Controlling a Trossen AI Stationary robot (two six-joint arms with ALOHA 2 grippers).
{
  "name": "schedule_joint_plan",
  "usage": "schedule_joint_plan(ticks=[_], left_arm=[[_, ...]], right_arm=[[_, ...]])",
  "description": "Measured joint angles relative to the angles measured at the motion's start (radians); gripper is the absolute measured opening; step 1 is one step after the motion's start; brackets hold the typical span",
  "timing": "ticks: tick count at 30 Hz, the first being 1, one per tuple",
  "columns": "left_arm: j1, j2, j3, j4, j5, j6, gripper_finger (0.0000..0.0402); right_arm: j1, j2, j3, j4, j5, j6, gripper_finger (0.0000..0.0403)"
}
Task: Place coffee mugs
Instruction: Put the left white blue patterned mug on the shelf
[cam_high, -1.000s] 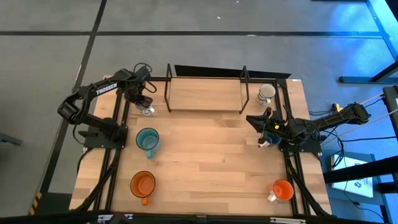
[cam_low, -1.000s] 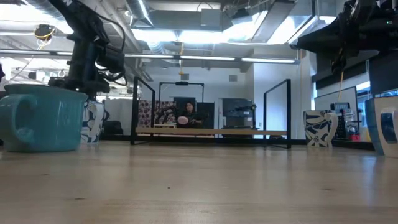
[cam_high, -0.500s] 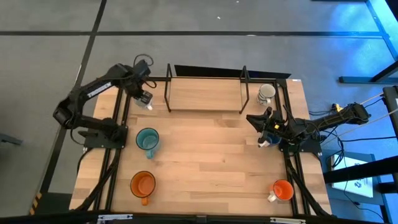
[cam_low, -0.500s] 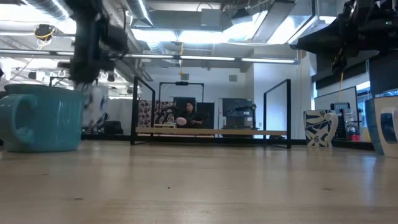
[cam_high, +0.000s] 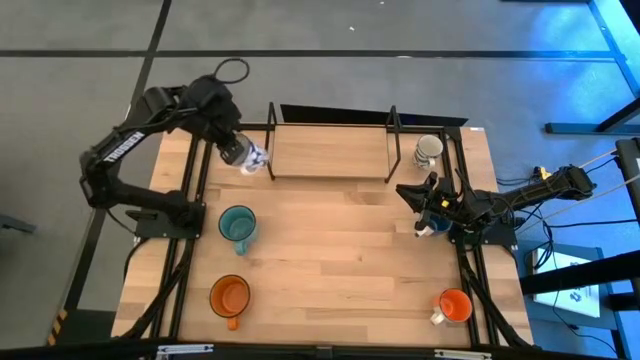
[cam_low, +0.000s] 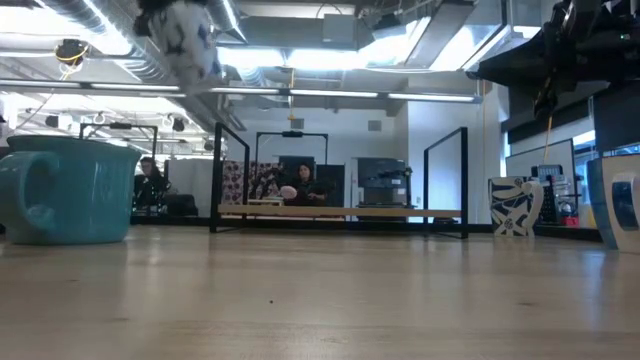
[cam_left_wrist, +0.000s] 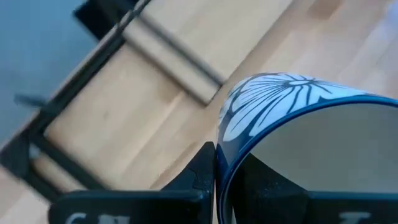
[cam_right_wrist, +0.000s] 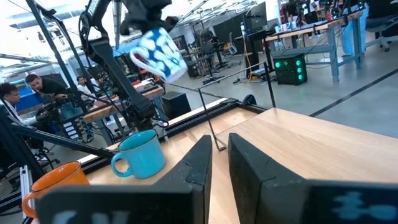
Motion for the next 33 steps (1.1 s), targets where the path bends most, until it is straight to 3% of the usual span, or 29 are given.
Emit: schedule_joint_plan(ticks=[6, 12, 16, 25, 33], left_arm=[[-0.084, 0.021, 0.03, 0.208, -0.009, 0.007, 0.002], [-0.109, 0.125, 0.032, 0.431, -0.017, 0.084, 0.0021], [-0.089, 0.25, 0.124, 0.377, -0.032, 0.161, 0.0021], [0.041, 0.576, 0.488, 0.167, -0.016, 0.296, 0.0021], [0.089, 0.753, 0.544, 0.116, -0.143, 0.381, 0.0021]], right_arm=[[0.0, 0.0, 0.0, 0.001, 0.0, 0.0, 0.0041], [0.0, 0.0, 0.0, 0.005, 0.0, 0.001, 0.0041], [0.0, 0.0, 0.0, 0.004, 0.006, 0.001, 0.0041], [0.0, 0.032, 0.0, -0.044, 0.02, 0.098, 0.0041], [0.0, 0.094, 0.0, -0.052, 0.022, 0.142, 0.0041]])
